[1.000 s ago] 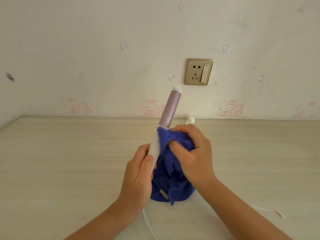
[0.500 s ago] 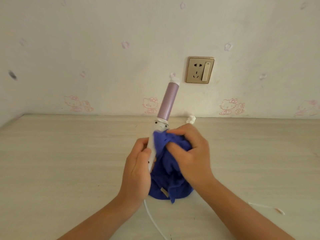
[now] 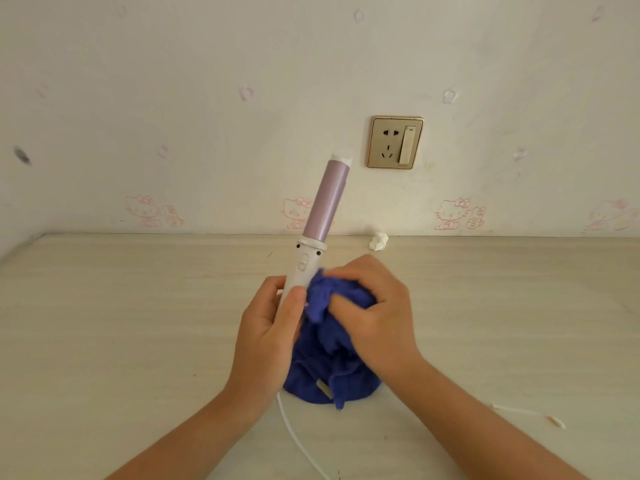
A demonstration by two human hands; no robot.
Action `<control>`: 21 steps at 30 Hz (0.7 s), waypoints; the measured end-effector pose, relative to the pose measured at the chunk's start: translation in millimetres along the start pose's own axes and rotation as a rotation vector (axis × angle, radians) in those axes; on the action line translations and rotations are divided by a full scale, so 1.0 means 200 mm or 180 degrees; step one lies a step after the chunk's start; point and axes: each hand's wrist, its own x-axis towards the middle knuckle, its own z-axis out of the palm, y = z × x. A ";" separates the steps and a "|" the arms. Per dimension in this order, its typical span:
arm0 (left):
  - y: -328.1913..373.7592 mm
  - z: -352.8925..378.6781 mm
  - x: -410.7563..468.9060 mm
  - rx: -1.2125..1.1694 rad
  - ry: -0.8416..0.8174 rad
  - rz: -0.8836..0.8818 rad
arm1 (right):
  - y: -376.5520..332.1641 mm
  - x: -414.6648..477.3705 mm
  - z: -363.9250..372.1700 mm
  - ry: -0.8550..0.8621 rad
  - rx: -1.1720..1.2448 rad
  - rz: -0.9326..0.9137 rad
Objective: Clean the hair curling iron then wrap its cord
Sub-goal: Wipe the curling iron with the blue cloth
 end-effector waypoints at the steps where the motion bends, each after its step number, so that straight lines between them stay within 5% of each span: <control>1: 0.00 0.01 -0.01 0.0085 -0.0041 0.0039 | 0.01 0.02 -0.03 0.0253 0.0035 0.0059; 4: 0.01 0.02 -0.02 0.0268 -0.0178 0.0125 | 0.02 0.05 -0.08 0.0446 0.0052 0.0050; 12: 0.09 -0.04 0.09 -0.0541 -0.0046 -0.0201 | 0.02 -0.12 0.11 -0.0847 -0.0094 -0.0234; 18: 0.04 0.04 0.00 -0.0330 -0.0025 -0.0779 | -0.01 0.02 -0.02 0.0561 -0.0090 -0.0157; 21: 0.02 0.06 -0.02 -0.0311 -0.0066 -0.0853 | 0.01 0.04 -0.06 0.0493 -0.0115 -0.0132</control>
